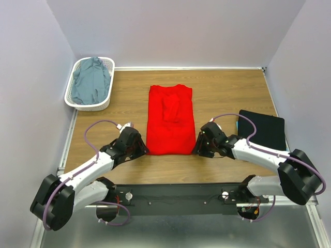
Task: Fold and stack the t-shirts
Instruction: Fold the tshirt
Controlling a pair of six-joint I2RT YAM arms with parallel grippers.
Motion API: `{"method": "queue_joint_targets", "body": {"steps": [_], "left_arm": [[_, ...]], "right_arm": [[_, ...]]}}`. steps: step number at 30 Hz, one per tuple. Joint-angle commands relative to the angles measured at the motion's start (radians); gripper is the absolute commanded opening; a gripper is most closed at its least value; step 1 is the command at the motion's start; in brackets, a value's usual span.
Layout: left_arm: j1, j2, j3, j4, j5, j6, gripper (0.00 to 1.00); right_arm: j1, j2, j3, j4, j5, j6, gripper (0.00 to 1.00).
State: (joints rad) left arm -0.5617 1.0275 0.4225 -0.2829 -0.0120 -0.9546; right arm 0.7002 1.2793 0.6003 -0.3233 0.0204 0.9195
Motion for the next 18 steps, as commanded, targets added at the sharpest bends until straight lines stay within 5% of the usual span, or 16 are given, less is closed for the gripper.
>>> {"method": "queue_joint_targets", "body": {"steps": [1, 18], "left_arm": [[0.009, -0.032, 0.013, 0.007, -0.019, -0.003, 0.48], [0.036, 0.137, 0.047, 0.070, -0.002, 0.039, 0.45]], "right_arm": [[-0.004, 0.014, -0.004, 0.030, 0.052, 0.024, 0.53], [-0.033, 0.077, -0.011, 0.095, 0.053, 0.018, 0.52]]}}
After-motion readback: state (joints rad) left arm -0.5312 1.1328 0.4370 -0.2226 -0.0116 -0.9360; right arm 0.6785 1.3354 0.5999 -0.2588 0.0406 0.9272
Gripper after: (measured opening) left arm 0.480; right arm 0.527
